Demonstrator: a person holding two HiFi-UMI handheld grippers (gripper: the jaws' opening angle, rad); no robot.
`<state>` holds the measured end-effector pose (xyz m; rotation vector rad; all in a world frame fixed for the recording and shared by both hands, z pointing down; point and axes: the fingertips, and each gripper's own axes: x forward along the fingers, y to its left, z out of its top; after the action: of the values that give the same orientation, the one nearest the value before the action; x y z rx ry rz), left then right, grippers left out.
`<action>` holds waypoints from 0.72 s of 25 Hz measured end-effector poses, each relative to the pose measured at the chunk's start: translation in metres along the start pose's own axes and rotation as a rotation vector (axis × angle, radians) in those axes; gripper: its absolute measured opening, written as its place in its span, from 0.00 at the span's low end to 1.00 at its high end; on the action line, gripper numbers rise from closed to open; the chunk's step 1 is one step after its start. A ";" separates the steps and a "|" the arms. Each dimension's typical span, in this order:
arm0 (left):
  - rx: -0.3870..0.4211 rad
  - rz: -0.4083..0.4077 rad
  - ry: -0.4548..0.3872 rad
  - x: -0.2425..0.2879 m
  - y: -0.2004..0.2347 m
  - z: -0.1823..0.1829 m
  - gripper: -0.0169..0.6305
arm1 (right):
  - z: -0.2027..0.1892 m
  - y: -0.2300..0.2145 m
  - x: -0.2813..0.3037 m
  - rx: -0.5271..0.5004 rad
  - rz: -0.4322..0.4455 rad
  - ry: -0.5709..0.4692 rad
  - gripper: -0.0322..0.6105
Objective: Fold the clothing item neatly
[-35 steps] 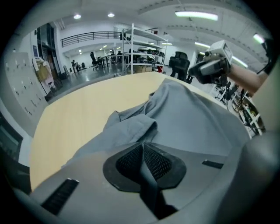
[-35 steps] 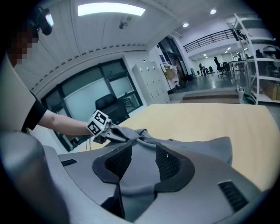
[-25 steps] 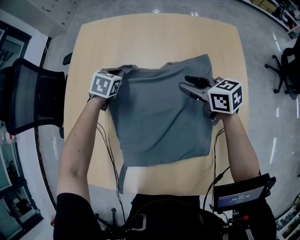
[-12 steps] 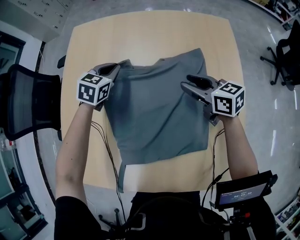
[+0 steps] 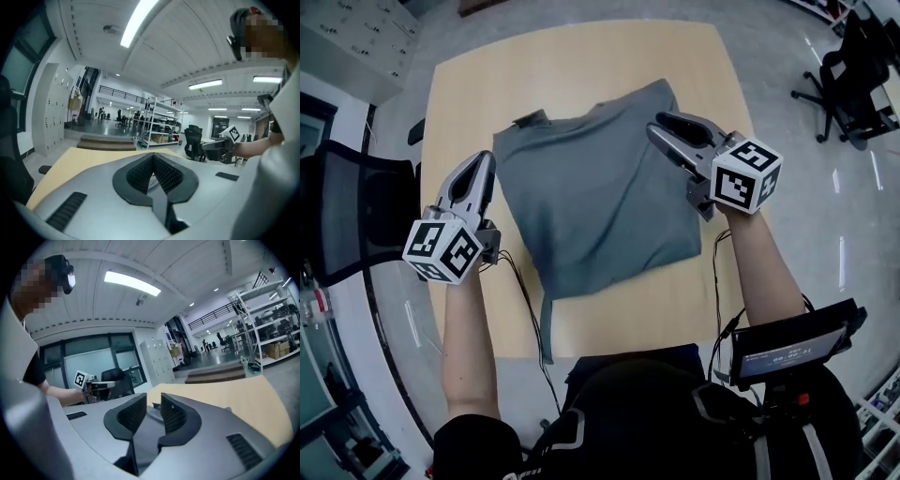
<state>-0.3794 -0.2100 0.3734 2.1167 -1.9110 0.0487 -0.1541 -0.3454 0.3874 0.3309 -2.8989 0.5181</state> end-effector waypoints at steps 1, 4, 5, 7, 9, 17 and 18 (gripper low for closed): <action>0.004 -0.001 -0.029 -0.016 -0.010 0.006 0.03 | 0.007 0.010 -0.007 -0.006 -0.010 -0.015 0.15; 0.043 0.009 -0.084 -0.064 -0.039 0.016 0.03 | 0.022 0.047 -0.028 -0.046 -0.042 -0.049 0.08; 0.055 0.006 -0.101 -0.079 -0.049 0.019 0.03 | 0.025 0.057 -0.035 -0.059 -0.056 -0.057 0.07; 0.049 -0.011 -0.133 -0.104 -0.067 0.025 0.03 | 0.029 0.076 -0.047 -0.072 -0.077 -0.068 0.07; 0.015 -0.027 -0.156 -0.125 -0.081 0.026 0.03 | 0.033 0.096 -0.058 -0.078 -0.091 -0.076 0.06; -0.004 -0.109 -0.191 -0.193 -0.136 0.021 0.03 | 0.027 0.165 -0.096 -0.127 -0.138 -0.074 0.06; -0.001 -0.112 -0.193 -0.198 -0.142 0.020 0.03 | 0.025 0.171 -0.100 -0.123 -0.138 -0.079 0.07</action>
<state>-0.2673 -0.0114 0.2850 2.2980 -1.8885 -0.1866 -0.1039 -0.1792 0.2882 0.5394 -2.9384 0.3094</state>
